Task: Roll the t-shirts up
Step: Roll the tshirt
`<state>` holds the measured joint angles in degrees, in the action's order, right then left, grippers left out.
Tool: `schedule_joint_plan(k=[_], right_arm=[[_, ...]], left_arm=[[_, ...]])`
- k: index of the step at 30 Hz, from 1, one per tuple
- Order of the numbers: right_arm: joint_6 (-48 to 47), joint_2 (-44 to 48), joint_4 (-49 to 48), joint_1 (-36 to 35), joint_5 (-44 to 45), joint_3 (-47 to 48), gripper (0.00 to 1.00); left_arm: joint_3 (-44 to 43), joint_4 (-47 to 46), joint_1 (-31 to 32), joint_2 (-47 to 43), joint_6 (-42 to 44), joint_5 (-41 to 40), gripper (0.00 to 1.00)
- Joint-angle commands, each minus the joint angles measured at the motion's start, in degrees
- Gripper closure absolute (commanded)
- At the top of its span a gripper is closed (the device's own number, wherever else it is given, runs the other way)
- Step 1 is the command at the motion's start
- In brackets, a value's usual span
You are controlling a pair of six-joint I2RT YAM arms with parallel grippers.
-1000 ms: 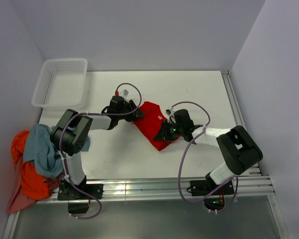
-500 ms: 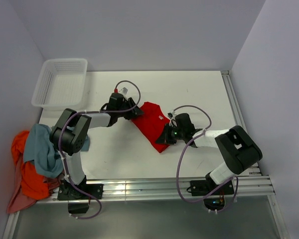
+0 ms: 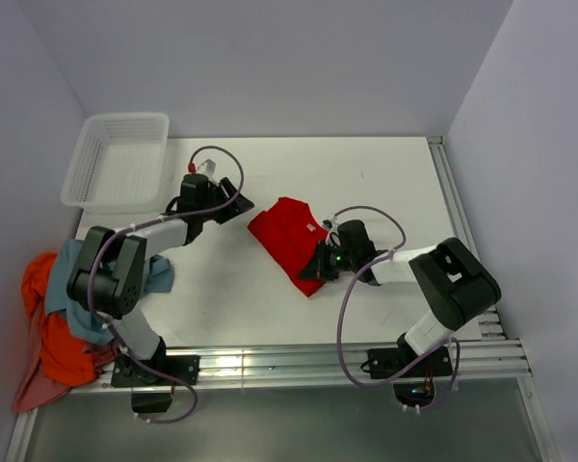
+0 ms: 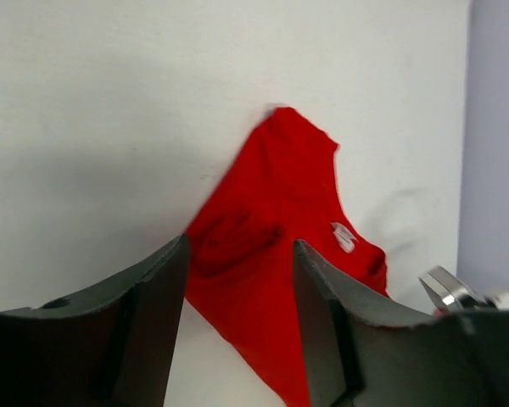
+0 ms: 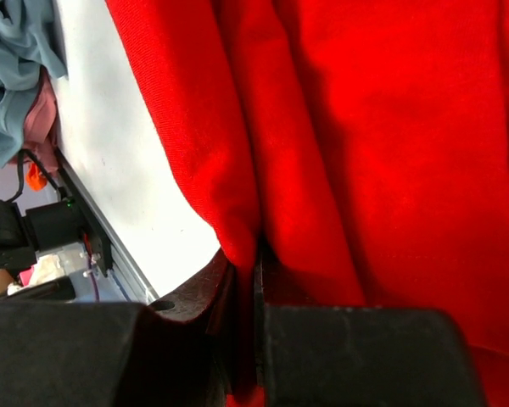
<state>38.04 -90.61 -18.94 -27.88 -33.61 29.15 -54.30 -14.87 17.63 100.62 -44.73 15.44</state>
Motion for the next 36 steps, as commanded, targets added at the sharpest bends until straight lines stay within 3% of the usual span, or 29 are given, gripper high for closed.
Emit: schedule_joint_plan(k=[1,6,7,23,29,32,36], right_arm=[[-0.2,-2.1,2.2,-0.3,0.0,-1.7,0.99],[0.5,-3.5,0.7,-0.3,-1.5,-1.7,0.99],[0.6,-3.6,0.4,-0.3,-1.6,-1.7,1.00],[1.8,-4.6,-1.0,-0.2,-4.0,-1.1,1.00],[1.8,-5.0,-1.3,-0.2,-4.1,-0.9,1.00],[1.8,-5.5,-1.5,-0.2,-4.5,-0.9,1.00],[1.3,-5.5,-1.5,-0.2,-4.9,-1.2,1.00]], left_arm=[[7.1,-3.8,0.4,-7.5,1.1,0.8,0.42],[18.1,-16.5,0.1,-11.1,-2.4,3.9,0.18],[18.8,-18.6,0.1,-10.4,-3.0,4.8,0.16],[18.2,-46.3,0.0,12.3,-17.1,9.1,0.18],[16.3,-47.8,0.0,16.2,-18.5,9.4,0.32],[16.2,-47.4,0.0,15.9,-18.0,8.6,0.51],[16.0,-45.7,0.0,14.6,-16.5,6.1,0.62]])
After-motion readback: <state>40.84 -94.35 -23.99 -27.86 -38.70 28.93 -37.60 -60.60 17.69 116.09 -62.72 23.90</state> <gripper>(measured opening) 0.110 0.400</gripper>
